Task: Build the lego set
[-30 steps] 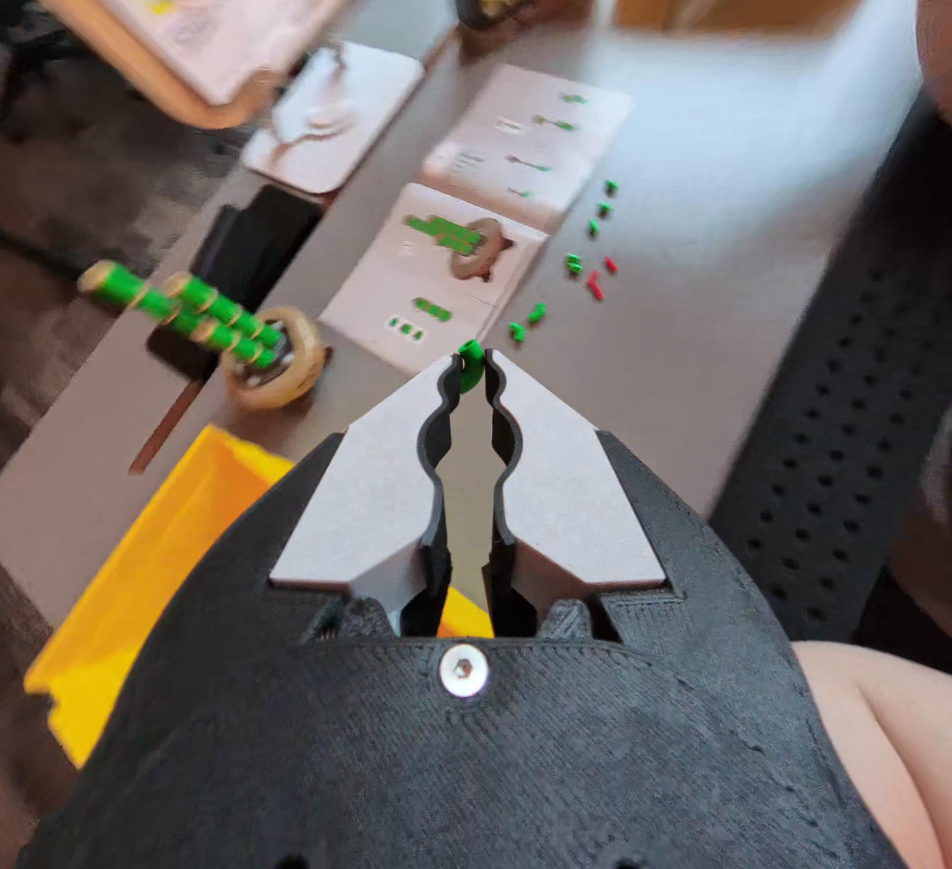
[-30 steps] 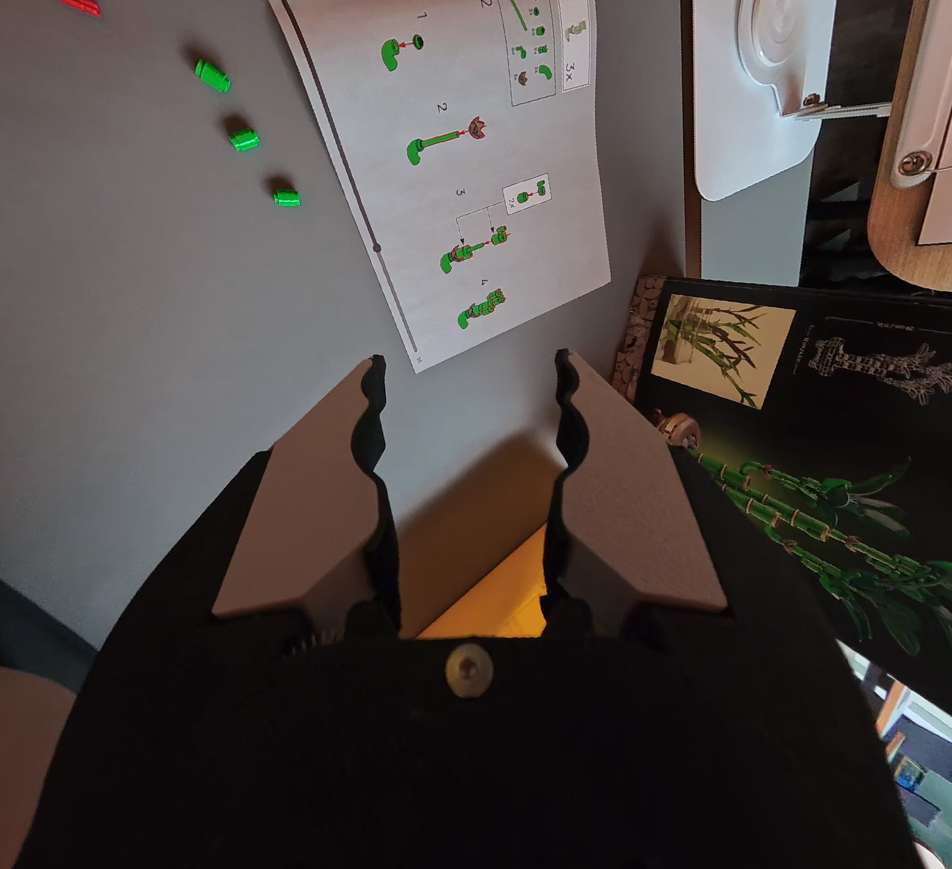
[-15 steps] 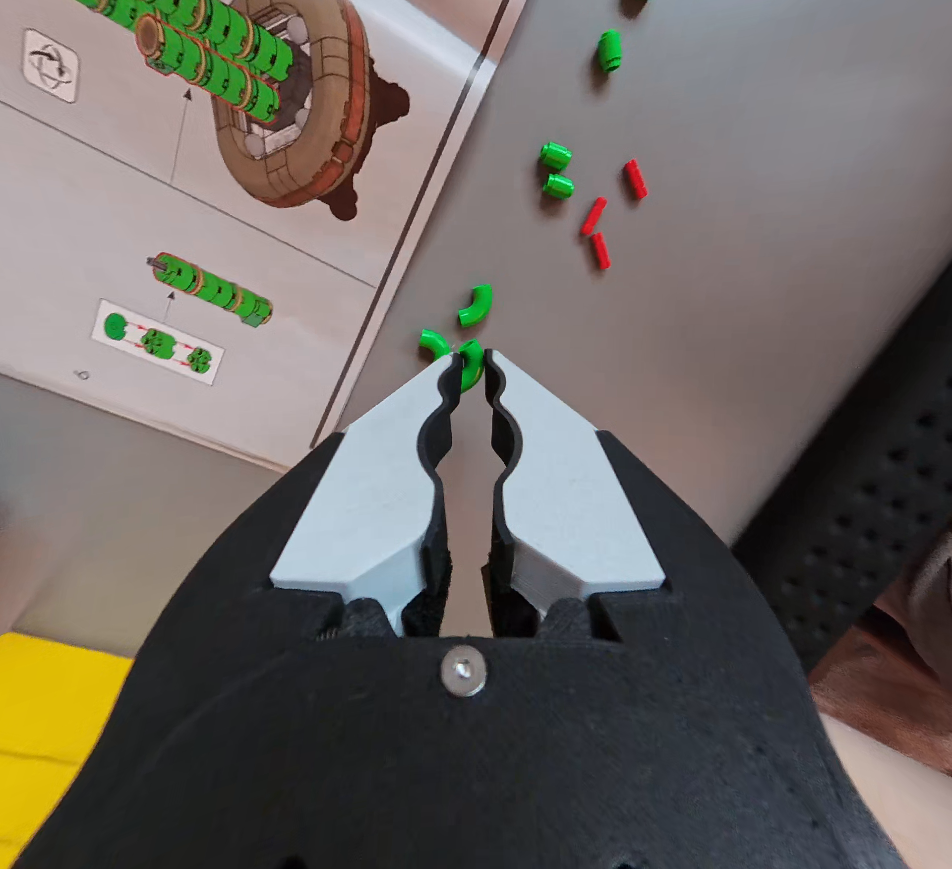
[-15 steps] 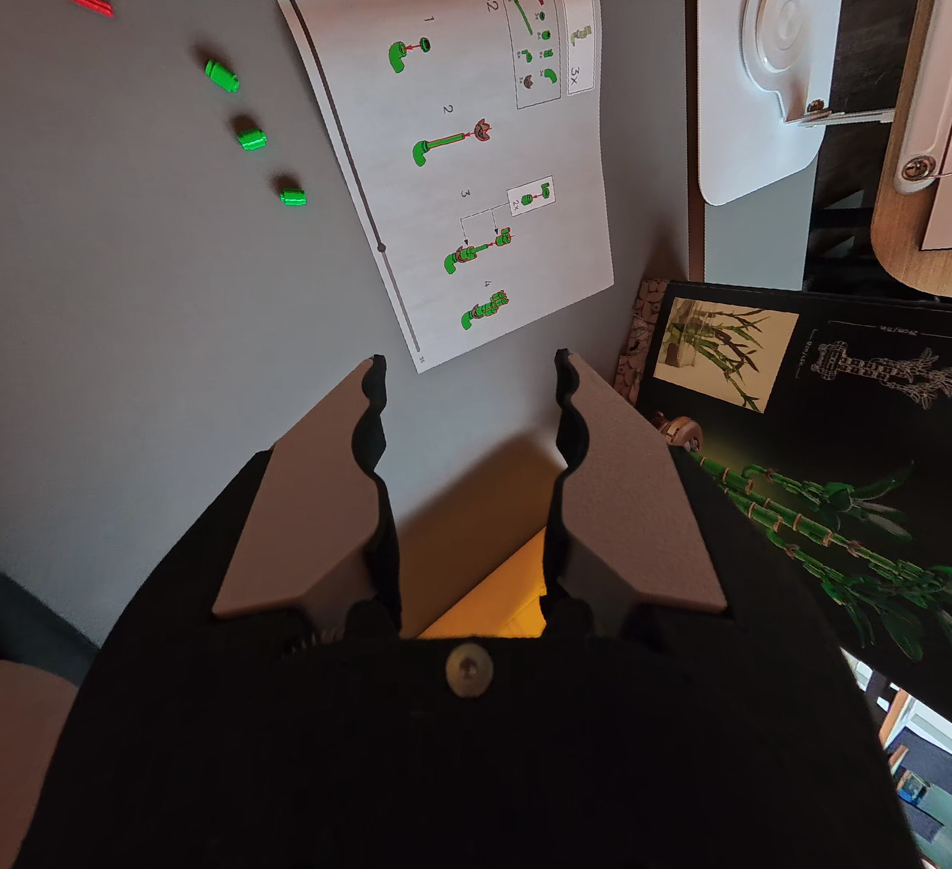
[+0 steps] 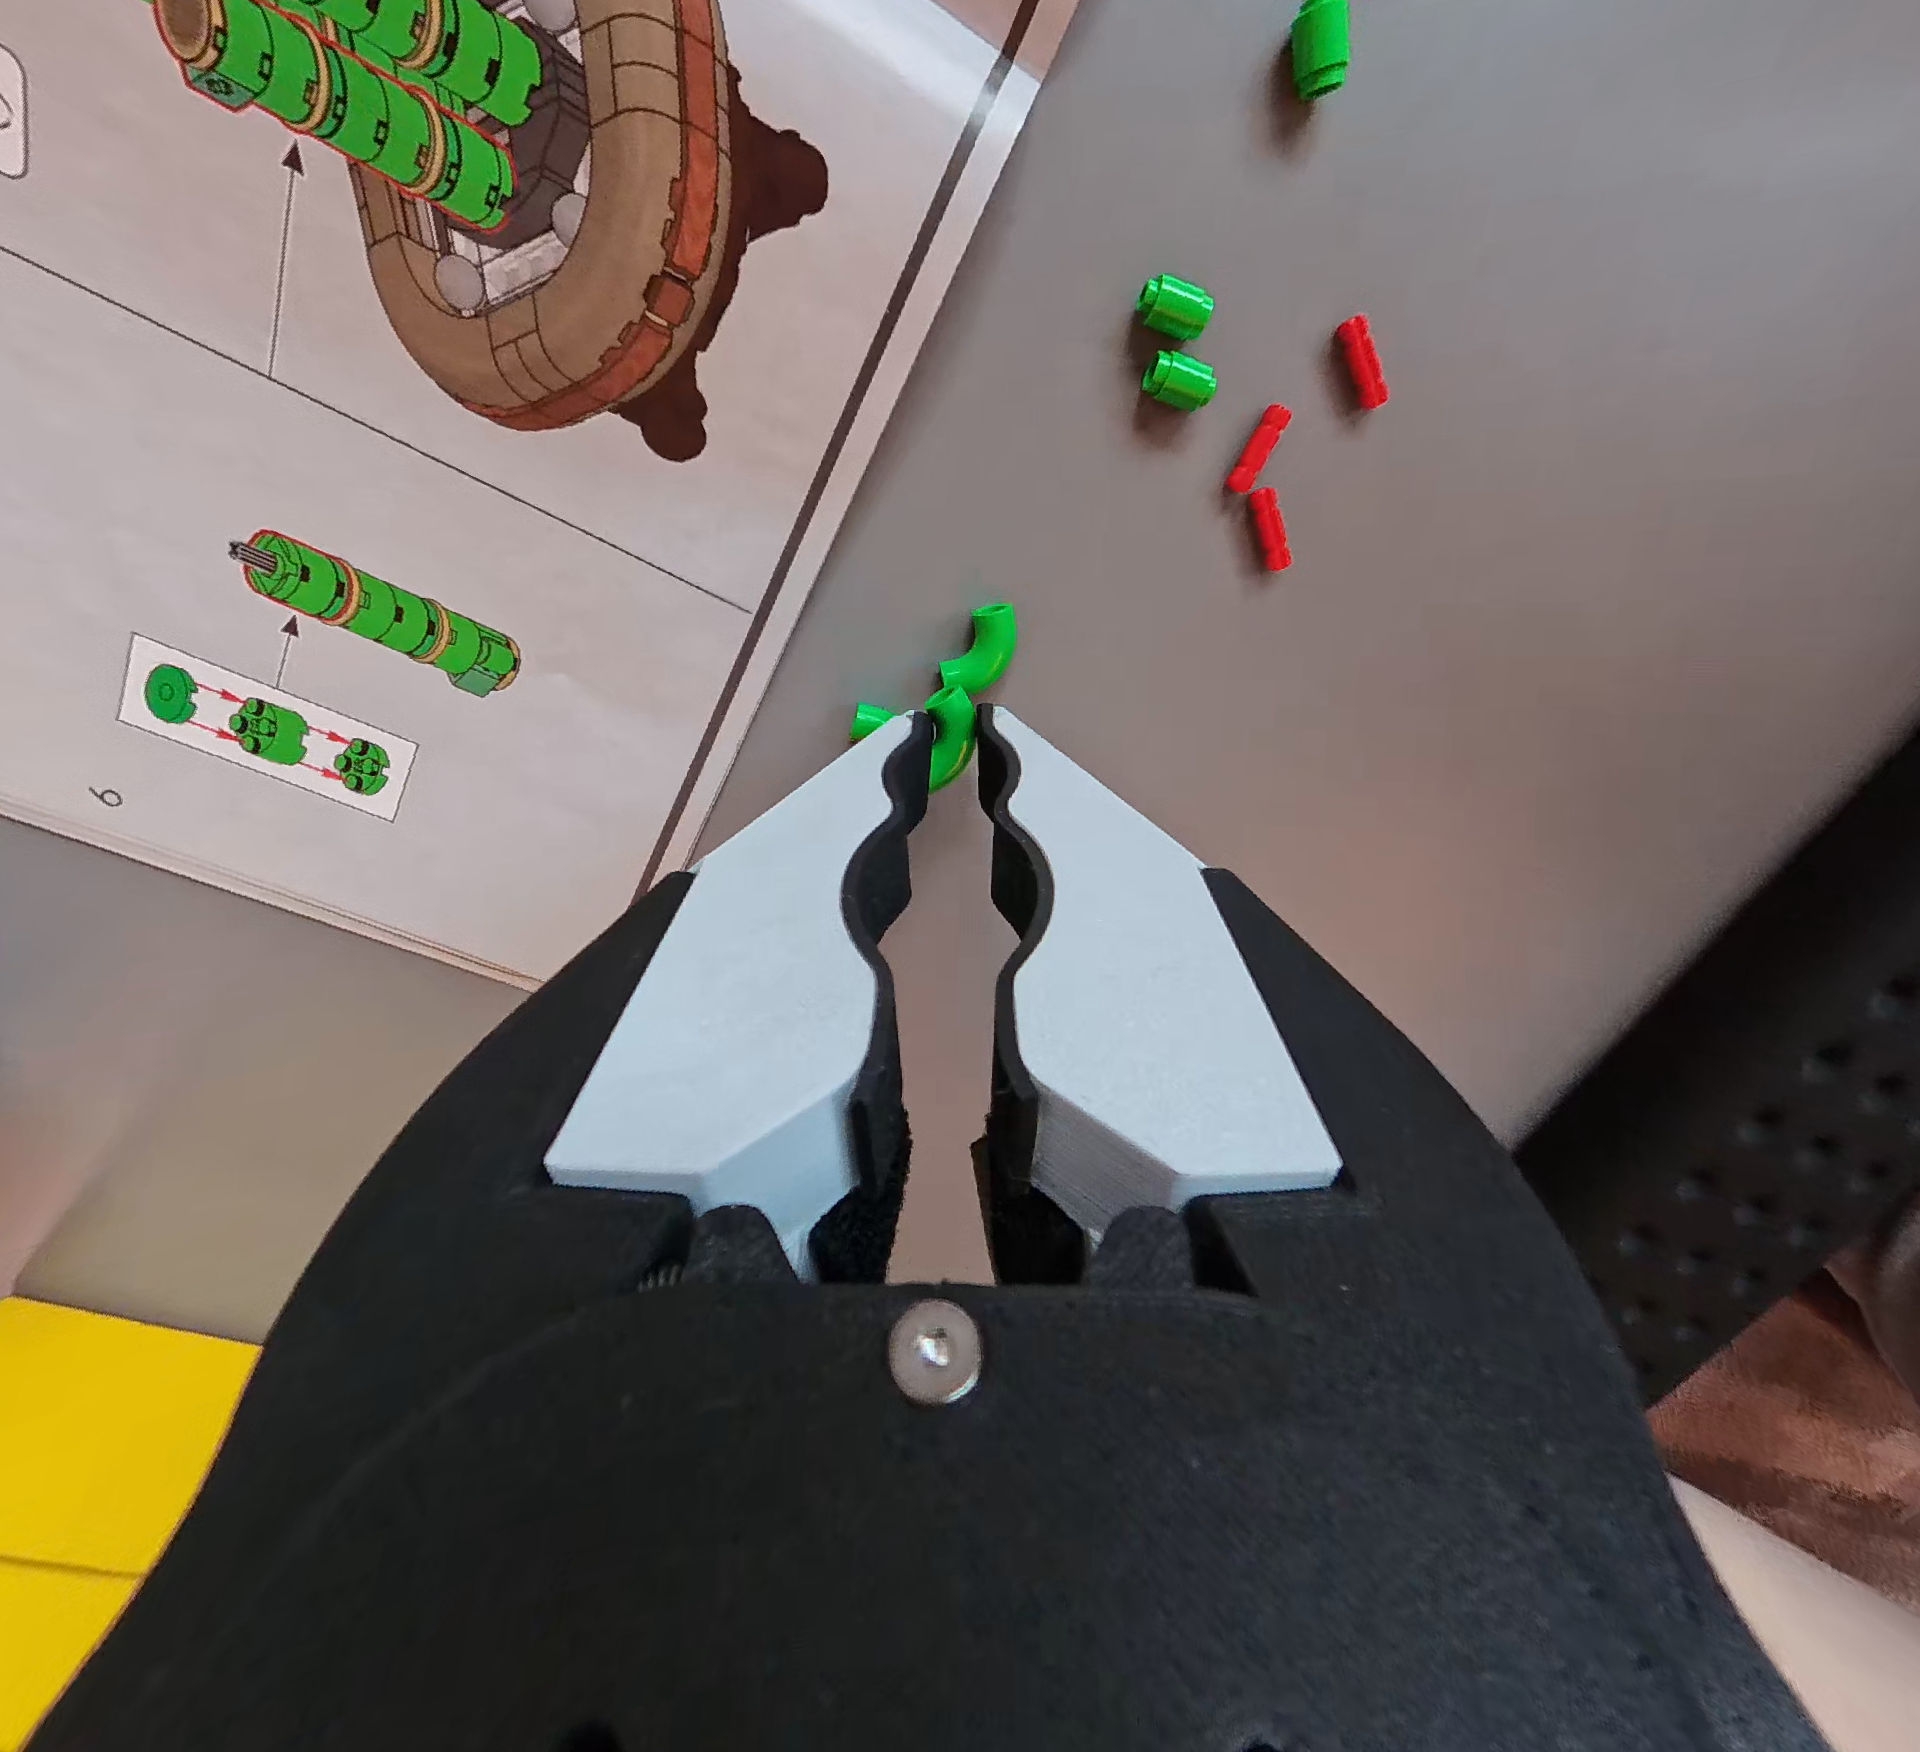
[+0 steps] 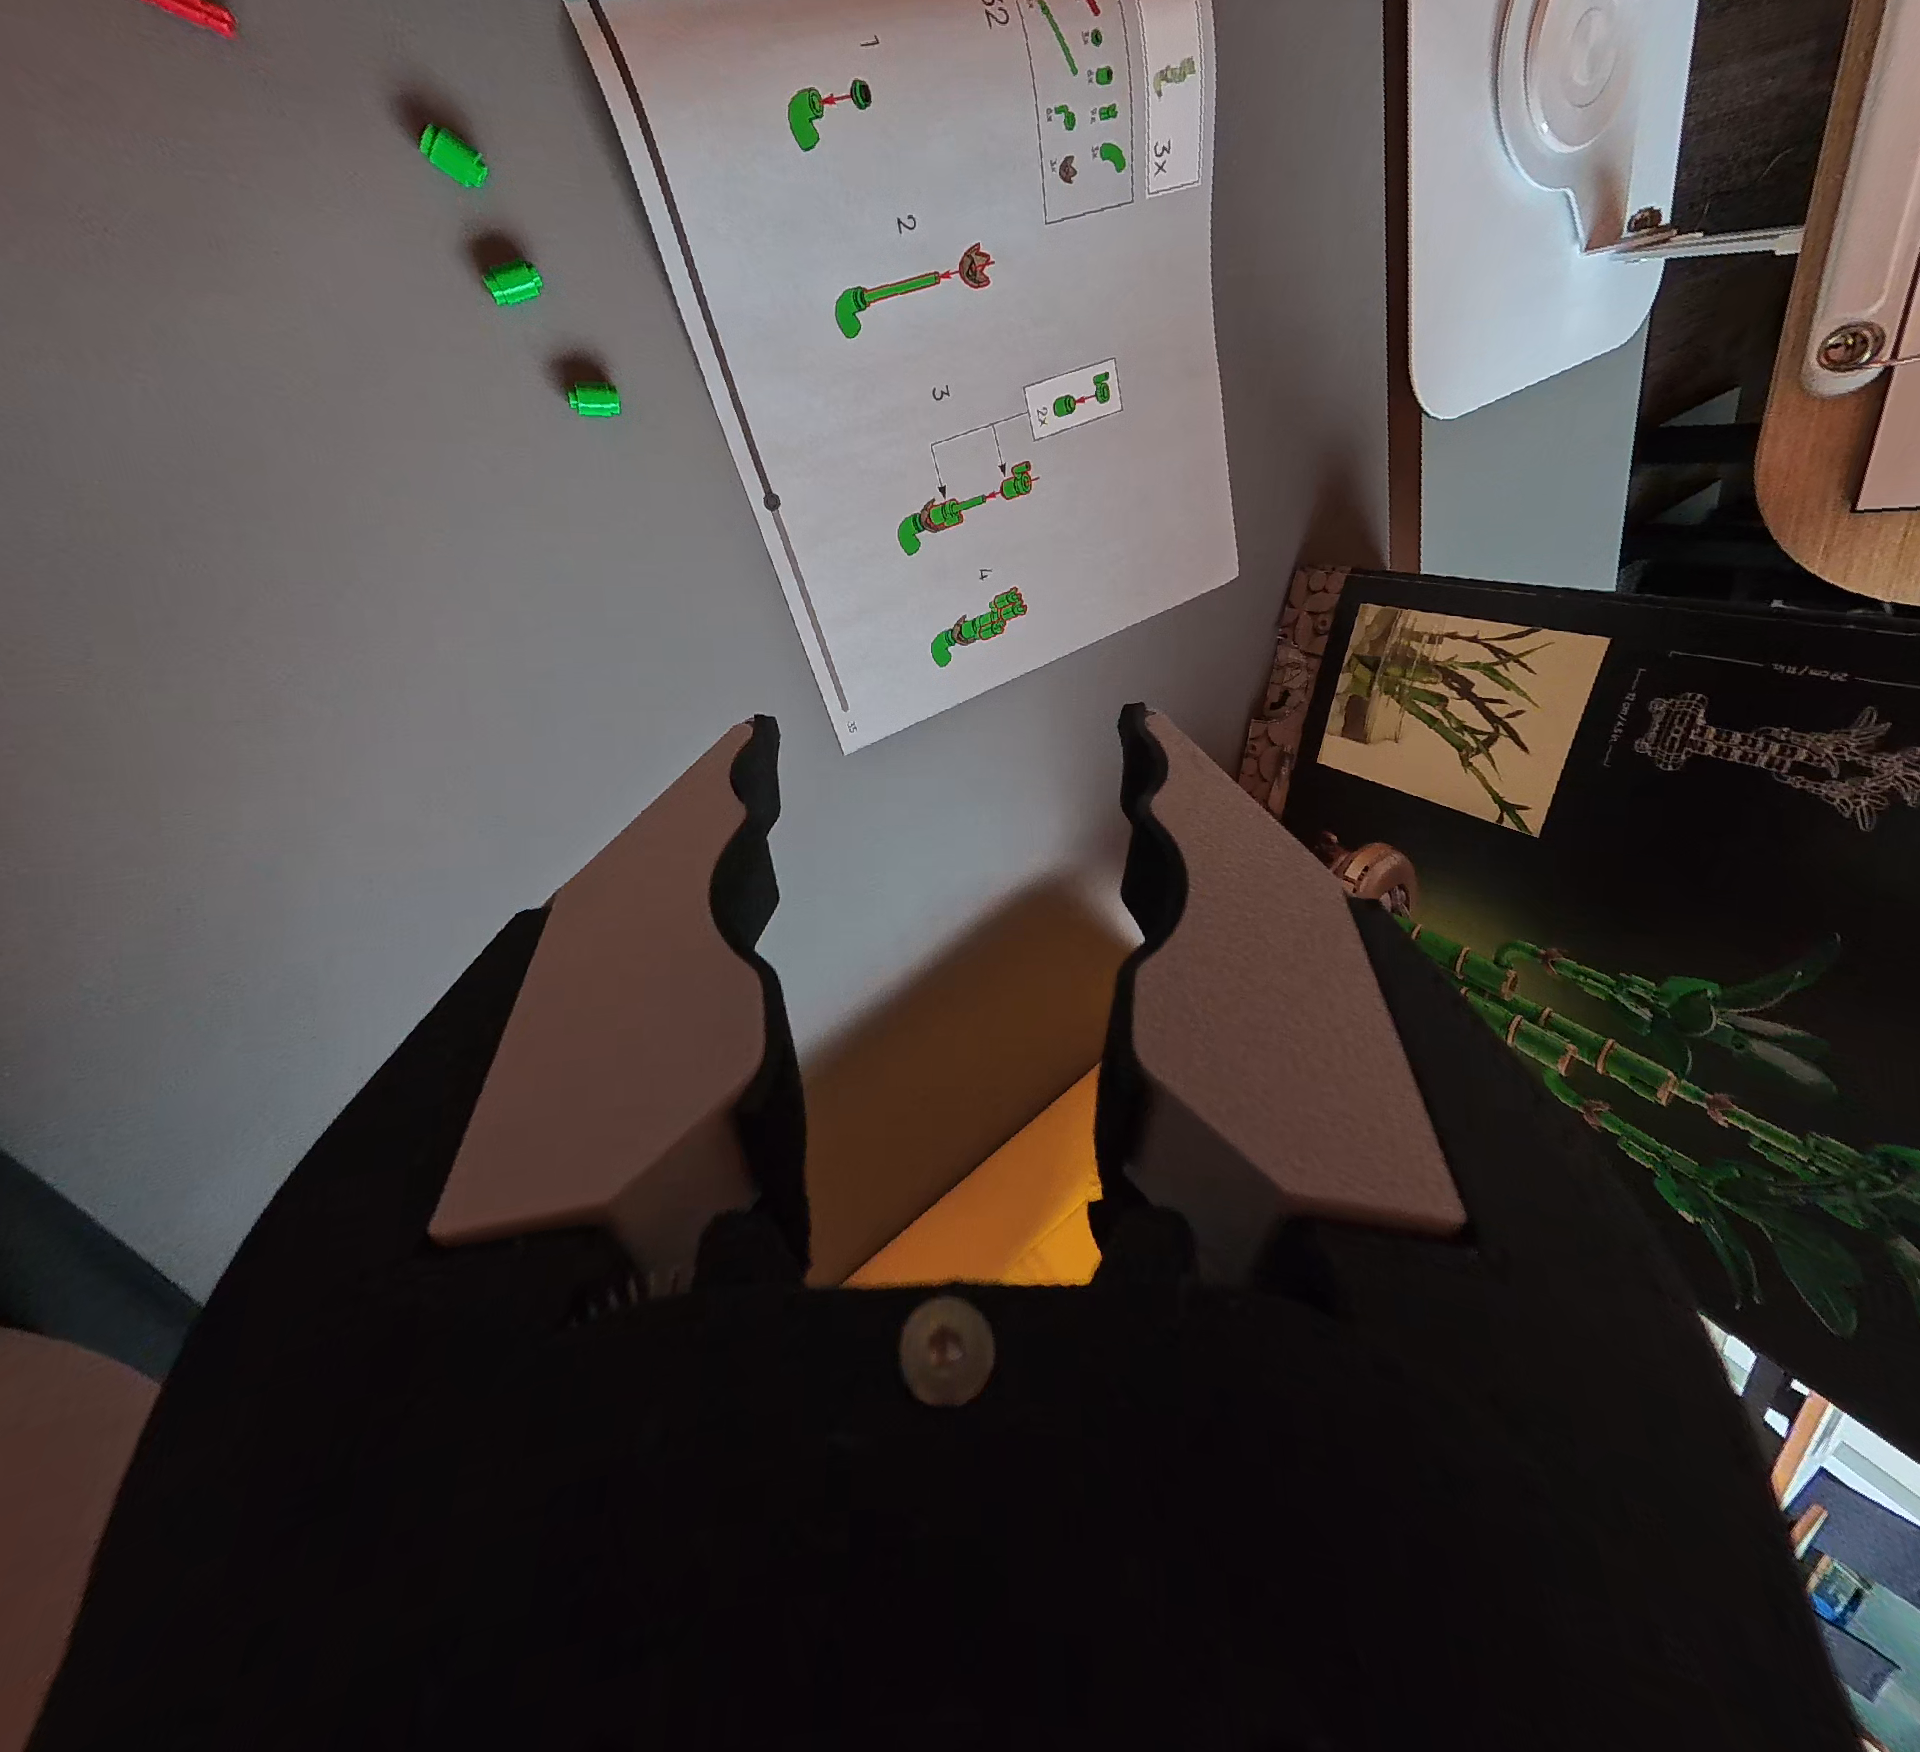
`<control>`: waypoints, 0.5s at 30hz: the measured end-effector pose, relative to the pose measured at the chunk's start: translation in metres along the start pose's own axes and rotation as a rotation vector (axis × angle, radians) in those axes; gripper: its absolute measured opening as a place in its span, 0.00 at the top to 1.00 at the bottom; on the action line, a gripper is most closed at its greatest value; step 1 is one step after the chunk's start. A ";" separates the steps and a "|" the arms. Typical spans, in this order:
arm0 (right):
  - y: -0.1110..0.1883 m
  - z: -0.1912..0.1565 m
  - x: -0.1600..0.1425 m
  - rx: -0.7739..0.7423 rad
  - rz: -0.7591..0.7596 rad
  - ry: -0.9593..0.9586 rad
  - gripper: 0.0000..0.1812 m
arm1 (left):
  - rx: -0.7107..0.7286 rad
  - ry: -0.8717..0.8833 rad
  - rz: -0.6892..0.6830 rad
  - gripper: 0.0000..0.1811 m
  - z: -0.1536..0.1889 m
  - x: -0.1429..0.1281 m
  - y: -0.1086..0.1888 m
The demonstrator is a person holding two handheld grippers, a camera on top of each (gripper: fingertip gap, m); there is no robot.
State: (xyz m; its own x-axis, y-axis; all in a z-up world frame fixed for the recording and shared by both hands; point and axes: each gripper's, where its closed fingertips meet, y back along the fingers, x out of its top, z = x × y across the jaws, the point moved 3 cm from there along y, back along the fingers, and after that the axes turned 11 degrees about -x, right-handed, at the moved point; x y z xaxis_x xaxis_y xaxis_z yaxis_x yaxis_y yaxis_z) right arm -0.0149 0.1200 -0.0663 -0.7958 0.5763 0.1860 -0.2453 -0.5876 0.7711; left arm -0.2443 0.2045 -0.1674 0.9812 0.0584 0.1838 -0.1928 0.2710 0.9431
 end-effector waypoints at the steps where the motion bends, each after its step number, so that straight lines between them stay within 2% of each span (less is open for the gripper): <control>1: 0.000 0.000 0.000 0.001 0.000 0.002 0.63 | 0.007 0.004 -0.008 0.96 -0.001 -0.001 -0.001; 15: 0.000 0.000 0.000 0.003 0.000 0.002 0.63 | -0.015 0.073 0.013 0.96 -0.013 -0.007 0.001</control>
State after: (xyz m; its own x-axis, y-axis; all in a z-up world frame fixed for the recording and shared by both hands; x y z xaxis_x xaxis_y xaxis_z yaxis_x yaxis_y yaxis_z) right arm -0.0150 0.1198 -0.0666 -0.7968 0.5753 0.1848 -0.2438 -0.5859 0.7728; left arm -0.2515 0.2164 -0.1711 0.9757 0.1321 0.1747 -0.2061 0.2839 0.9365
